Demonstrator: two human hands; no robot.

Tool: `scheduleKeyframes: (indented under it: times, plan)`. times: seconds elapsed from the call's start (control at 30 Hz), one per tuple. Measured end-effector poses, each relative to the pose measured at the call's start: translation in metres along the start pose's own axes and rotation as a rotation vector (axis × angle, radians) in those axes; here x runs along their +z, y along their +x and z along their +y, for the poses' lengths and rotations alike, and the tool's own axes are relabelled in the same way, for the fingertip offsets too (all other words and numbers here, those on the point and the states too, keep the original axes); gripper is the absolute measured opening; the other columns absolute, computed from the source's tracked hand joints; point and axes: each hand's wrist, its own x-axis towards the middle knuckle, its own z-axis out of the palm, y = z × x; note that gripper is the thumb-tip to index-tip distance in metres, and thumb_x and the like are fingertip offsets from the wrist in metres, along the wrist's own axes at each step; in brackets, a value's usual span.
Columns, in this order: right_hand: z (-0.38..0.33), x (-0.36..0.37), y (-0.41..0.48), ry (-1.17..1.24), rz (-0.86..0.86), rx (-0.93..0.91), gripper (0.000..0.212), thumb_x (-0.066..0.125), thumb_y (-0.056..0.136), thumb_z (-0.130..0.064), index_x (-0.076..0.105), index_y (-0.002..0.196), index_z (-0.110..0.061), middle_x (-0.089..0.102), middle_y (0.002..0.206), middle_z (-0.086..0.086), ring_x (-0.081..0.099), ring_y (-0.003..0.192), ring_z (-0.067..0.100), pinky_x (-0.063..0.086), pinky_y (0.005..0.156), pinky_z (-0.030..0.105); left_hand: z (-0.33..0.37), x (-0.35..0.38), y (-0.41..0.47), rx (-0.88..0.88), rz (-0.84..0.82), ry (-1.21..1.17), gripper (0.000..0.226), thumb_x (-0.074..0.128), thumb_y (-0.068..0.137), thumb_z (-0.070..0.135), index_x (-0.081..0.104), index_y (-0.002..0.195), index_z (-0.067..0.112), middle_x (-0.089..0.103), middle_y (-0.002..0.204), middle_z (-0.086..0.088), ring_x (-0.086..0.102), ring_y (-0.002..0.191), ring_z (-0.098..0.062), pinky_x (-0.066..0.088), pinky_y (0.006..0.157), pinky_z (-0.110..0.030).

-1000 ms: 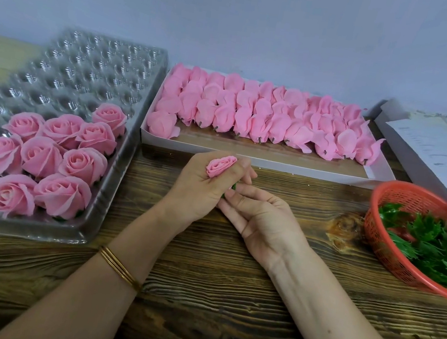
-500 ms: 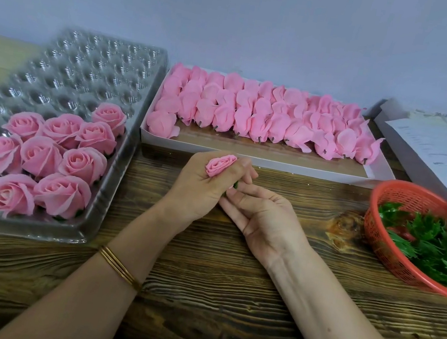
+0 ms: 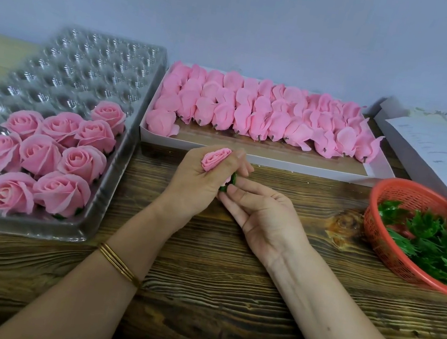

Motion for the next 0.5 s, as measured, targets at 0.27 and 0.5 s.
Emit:
scheduleKeyframes:
  times: [0.27,0.5]
  plan:
    - [0.0009,0.0002,0.0002,0.014,-0.012,-0.026,0.022,0.055,0.083,0.02,0.071,0.089,0.006,0.075,0.084,0.017,0.075,0.073,0.024,0.062,0.07,0.027,0.0007,0.0007,0.0012,-0.047,0.014,-0.089,0.033,0.051,0.102,0.021,0.067,0.076,0.006,0.073,0.086,-0.005,0.07,0.085,-0.009,0.053,0.073,-0.02]
    - [0.0019,-0.0006,0.0022,0.035,-0.083,0.013,0.025,0.065,0.07,0.01,0.07,0.093,0.002,0.075,0.091,0.017,0.075,0.082,0.027,0.06,0.068,0.025,0.0022,-0.0003,0.0022,-0.128,0.021,-0.213,0.034,0.055,0.089,0.04,0.069,0.076,0.013,0.072,0.093,-0.01,0.068,0.092,-0.019,0.053,0.082,-0.038]
